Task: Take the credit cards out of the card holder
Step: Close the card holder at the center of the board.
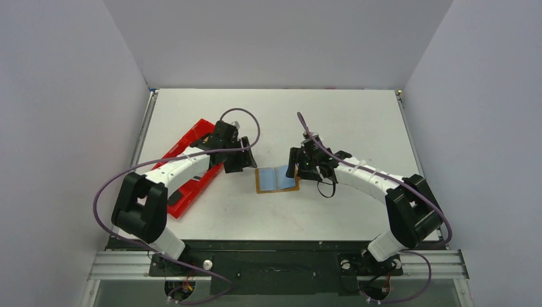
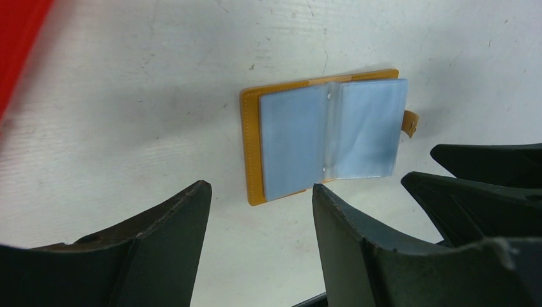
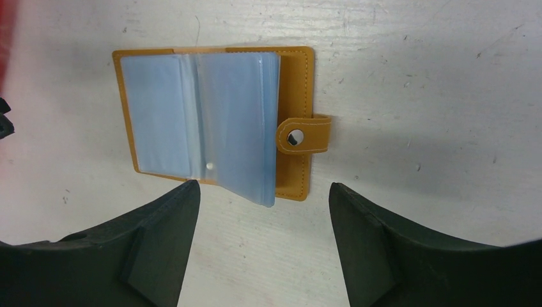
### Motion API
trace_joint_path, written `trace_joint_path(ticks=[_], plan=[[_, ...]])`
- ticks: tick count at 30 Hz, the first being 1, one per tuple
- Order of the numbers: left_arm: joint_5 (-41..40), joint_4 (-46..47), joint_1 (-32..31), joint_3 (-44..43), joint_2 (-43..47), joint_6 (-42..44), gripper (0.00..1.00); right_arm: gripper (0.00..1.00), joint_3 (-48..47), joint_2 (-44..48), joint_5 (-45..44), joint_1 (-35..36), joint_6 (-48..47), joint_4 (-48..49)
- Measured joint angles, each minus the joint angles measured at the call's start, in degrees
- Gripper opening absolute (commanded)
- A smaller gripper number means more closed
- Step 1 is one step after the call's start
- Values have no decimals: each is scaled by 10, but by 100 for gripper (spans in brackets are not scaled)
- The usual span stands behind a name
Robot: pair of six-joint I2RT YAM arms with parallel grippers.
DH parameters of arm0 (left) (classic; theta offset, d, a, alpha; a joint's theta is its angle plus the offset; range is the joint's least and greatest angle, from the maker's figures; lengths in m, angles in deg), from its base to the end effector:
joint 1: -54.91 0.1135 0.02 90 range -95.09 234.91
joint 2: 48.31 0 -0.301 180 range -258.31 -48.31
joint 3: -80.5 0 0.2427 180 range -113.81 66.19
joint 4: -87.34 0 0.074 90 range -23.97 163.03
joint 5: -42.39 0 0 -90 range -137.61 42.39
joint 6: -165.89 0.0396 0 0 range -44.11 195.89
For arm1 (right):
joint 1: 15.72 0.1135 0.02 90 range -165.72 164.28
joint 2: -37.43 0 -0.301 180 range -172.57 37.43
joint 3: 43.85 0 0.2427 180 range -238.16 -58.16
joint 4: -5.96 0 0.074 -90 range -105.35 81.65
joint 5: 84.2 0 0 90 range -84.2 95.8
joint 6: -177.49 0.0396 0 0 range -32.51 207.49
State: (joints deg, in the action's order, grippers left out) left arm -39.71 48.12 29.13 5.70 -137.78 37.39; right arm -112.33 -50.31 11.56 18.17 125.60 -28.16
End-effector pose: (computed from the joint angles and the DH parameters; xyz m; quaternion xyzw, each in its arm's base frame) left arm 0.2846 -0.1435 0.2616 -0.0839 0.9450 -0.2199 0.2270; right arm 0.2509 0.1733 0.2432 0.0191 0.9481 0.2230 0.2258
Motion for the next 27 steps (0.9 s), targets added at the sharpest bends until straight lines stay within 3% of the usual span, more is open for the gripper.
trace_joint_path(ticks=[15,20,27], plan=[[62,50,-16,0,-75,-7,58,47,0,-64,-7,7,7,17],[69,57,-18,0,-89,-9,58,34,0,-78,-9,7,11,26],[76,68,-20,2,-112,-9,58,8,0,-91,-13,7,12,31]])
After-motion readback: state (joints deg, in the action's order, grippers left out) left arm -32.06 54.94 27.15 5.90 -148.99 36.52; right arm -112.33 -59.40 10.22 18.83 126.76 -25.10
